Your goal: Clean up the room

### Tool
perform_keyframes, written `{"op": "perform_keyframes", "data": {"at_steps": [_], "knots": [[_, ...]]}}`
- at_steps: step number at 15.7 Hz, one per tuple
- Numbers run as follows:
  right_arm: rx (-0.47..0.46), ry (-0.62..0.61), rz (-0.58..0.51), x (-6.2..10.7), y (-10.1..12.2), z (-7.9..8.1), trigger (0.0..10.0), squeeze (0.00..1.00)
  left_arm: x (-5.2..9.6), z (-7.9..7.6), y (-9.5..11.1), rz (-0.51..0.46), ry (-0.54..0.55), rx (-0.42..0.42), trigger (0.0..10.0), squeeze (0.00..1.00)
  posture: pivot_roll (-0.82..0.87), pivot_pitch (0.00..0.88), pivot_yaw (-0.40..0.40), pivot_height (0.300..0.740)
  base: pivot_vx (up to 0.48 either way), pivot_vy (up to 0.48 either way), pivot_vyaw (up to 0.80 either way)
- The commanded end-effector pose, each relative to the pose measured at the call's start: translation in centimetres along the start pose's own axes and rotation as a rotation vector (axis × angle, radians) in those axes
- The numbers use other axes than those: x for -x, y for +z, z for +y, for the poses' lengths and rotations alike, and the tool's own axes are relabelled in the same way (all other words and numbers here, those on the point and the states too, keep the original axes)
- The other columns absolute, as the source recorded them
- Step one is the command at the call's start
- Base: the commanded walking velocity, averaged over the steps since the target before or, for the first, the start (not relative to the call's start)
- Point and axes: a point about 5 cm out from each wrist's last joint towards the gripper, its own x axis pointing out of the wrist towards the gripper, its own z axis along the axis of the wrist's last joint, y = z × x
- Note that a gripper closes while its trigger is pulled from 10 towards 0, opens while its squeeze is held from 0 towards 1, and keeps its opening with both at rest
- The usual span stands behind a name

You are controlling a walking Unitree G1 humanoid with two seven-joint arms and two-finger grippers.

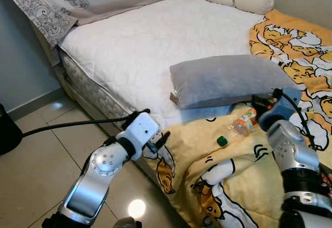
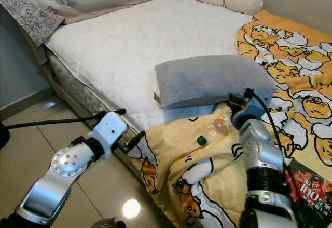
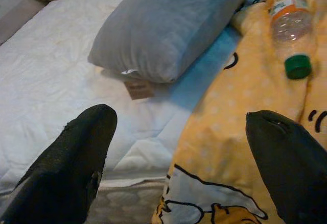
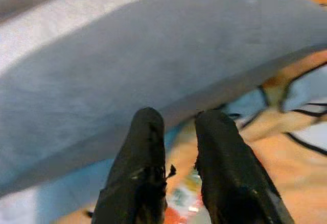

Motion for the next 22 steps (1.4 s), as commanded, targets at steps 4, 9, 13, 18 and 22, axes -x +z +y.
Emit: {"op": "perform_keyframes", "data": {"at_steps": [4, 9, 13, 18, 22], "knots": [[0.033, -0.1, 0.113, -0.5, -1.0, -1.2, 10.0, 1.0, -0.3, -0.4, 0.1, 0.007, -0.045, -0.046, 10.0, 0.0, -0.01, 0.0, -0.057, 0.74, 0.0, 0.0, 0.0], [0.001, -0.13, 0.255, -0.9, -2.9, -0.8, 10.0, 1.0, -0.5, -1.2, 0.1, 0.016, -0.096, -0.069, 10.0, 0.0, -0.02, 0.0, -0.049, 0.74, 0.0, 0.0, 0.0], [-0.009, -0.138, 0.285, -1.4, -2.8, -0.2, 10.0, 1.0, -0.4, -1.3, 0.0, 0.015, -0.114, -0.065, 10.0, 0.0, -0.03, 0.0, -0.041, 0.74, 0.0, 0.0, 0.0], [-0.029, -0.219, 0.327, -2.0, -3.2, 0.0, 10.0, 1.0, -0.9, -1.1, 0.2, 0.01, -0.14, -0.084, 10.0, 0.0, -0.05, 0.0, -0.012, 0.74, 0.0, 0.0, 0.0], [-0.095, -0.299, 0.37, -2.2, -3.7, 0.0, 10.0, 1.0, -1.3, -1.0, 0.4, 0.003, -0.157, -0.093, 10.0, 0.0, -0.06, 0.0, 0.005, 0.74, 0.0, 0.0, 0.0]]}}
